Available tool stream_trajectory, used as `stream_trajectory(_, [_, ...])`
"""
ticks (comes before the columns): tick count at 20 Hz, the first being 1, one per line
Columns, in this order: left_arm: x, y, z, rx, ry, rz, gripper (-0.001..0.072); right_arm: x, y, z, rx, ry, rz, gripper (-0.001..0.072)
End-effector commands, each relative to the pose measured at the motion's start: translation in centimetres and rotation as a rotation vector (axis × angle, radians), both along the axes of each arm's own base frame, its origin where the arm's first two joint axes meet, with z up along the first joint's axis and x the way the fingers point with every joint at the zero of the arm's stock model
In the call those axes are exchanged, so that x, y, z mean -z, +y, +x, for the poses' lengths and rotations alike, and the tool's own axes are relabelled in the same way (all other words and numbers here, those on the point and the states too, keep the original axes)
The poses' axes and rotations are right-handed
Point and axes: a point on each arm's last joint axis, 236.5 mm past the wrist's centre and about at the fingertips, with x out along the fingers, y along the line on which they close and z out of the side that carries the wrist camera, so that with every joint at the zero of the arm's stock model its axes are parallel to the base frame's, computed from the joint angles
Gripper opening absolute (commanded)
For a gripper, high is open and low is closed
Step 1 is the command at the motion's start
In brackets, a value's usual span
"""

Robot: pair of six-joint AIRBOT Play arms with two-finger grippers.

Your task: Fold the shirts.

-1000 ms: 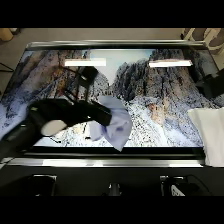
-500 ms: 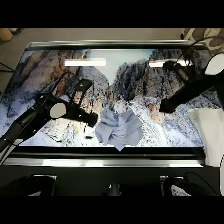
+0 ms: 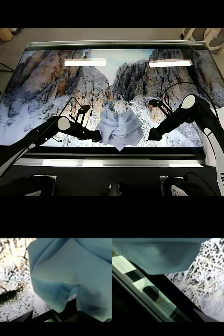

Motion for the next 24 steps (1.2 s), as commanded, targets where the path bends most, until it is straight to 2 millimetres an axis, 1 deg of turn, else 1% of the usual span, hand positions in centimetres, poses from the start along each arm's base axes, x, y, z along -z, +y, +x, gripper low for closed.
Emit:
stream_trajectory(1, [1.6, -0.8, 0.9, -0.048, -0.002, -0.037, 0.0608, 1.0, 0.3, -0.9, 0.004, 0.018, 0.014, 0.0616])
stream_trajectory(4, [2.5, -0.7, 1.4, -0.066, -0.007, -0.027, 0.0589, 1.2, 0.3, -0.3, 0.017, -0.002, 0.011, 0.0619])
stream_trajectory(5, [2.7, -0.7, 1.6, -0.075, -0.008, -0.026, 0.0468, 1.3, 0.4, 0.1, 0.026, -0.019, 0.013, 0.0629])
stream_trajectory(6, [2.8, -0.7, 1.6, -0.077, -0.008, -0.024, 0.04, 1.3, 0.5, 0.6, 0.037, -0.034, 0.019, 0.0646])
stream_trajectory(7, [2.8, -0.7, 1.7, -0.082, -0.008, -0.024, 0.0355, 1.3, 0.9, 1.0, 0.051, -0.042, 0.035, 0.0657])
stream_trajectory(8, [2.9, -0.7, 1.8, -0.086, -0.009, -0.024, 0.0236, 1.3, 1.7, 1.3, 0.066, -0.038, 0.068, 0.0686])
stream_trajectory(9, [2.8, -0.7, 1.8, -0.086, -0.01, -0.024, 0.0081, 1.4, 2.4, 1.5, 0.08, -0.03, 0.102, 0.0688])
stream_trajectory(10, [2.8, -0.7, 1.9, -0.086, -0.012, -0.025, 0.0036, 1.5, 3.2, 1.7, 0.094, -0.022, 0.138, 0.0689])
stream_trajectory(14, [1.5, -1.1, 2.6, -0.088, -0.049, -0.047, 0.0035, 3.8, 5.7, 2.3, 0.214, 0.03, 0.247, 0.0681])
stream_trajectory(16, [0.4, -1.3, 2.9, -0.088, -0.074, -0.064, 0.0034, 5.5, 6.3, 2.2, 0.259, 0.069, 0.26, 0.0675])
stream_trajectory(17, [-0.2, -1.3, 3.0, -0.088, -0.088, -0.072, 0.0035, 6.1, 6.4, 2.0, 0.26, 0.092, 0.256, 0.066])
stream_trajectory(18, [-0.9, -1.4, 3.2, -0.09, -0.106, -0.083, 0.0034, 6.5, 6.5, 1.9, 0.269, 0.112, 0.26, 0.0568])
stream_trajectory(19, [-1.7, -1.5, 3.5, -0.093, -0.128, -0.094, 0.0034, 6.7, 6.6, 1.8, 0.271, 0.118, 0.262, 0.0429])
stream_trajectory(20, [-2.4, -1.5, 3.9, -0.099, -0.155, -0.107, 0.0034, 6.5, 6.6, 1.8, 0.265, 0.121, 0.265, 0.0143])
stream_trajectory(21, [-3.4, -1.6, 4.4, -0.094, -0.192, -0.118, 0.0034, 5.9, 6.6, 1.7, 0.249, 0.126, 0.274, 0.0023])
stream_trajectory(22, [-4.7, -1.5, 5.2, -0.083, -0.253, -0.121, 0.0033, 4.6, 6.6, 2.3, 0.207, 0.087, 0.292, 0.0023])
stream_trajectory(23, [-6.7, -1.3, 6.3, -0.045, -0.343, -0.114, 0.0033, 2.8, 6.5, 3.2, 0.147, 0.021, 0.303, 0.0023])
stream_trajectory(24, [-9.8, -1.0, 7.7, -0.014, -0.454, -0.107, 0.0033, 0.0, 6.3, 4.6, 0.082, -0.083, 0.306, 0.0023])
